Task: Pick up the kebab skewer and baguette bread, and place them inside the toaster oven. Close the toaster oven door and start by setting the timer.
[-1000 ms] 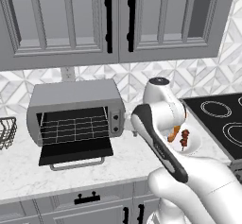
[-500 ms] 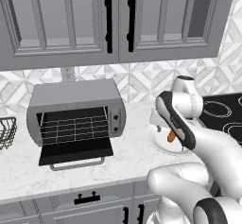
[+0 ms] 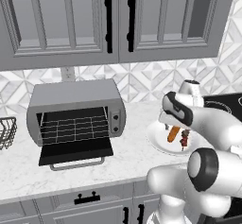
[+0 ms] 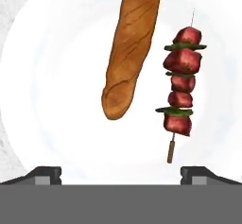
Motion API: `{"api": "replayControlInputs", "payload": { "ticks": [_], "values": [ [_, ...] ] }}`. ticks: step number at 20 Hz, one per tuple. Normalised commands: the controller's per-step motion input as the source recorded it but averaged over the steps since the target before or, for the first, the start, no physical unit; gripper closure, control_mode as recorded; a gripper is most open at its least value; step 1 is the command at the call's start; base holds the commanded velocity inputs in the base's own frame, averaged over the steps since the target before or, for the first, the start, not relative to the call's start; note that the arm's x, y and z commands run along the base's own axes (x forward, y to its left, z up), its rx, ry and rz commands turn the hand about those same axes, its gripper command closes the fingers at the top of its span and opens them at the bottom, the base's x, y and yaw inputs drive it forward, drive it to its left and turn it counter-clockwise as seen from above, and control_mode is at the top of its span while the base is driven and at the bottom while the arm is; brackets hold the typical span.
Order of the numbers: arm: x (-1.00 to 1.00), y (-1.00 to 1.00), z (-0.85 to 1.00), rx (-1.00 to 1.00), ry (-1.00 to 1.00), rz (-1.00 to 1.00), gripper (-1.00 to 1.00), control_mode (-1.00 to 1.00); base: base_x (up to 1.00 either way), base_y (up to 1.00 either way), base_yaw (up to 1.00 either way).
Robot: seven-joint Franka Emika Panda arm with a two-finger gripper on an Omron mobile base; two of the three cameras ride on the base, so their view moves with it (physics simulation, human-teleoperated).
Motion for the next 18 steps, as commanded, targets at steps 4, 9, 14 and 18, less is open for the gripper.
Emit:
{"api": "replayControlInputs", "payload": {
  "ticks": [4, 9, 14, 18],
  "values": [
    [0.5, 0.0, -0.32, 0.0, 0.0, -0.01, -1.0, -1.0, 0.0, 0.0, 0.0],
    [0.34, -0.03, -0.41, 0.0, 0.01, -0.03, -1.0, -1.0, 0.0, 0.0, 0.0],
    [0.02, -0.06, -0.37, 0.0, 0.0, -0.06, -1.0, -1.0, 0.0, 0.0, 0.0],
    [0.05, 0.0, -0.3, 0.0, 0.0, -0.08, -1.0, -1.0, 0.0, 0.0, 0.0]
  ]
}}
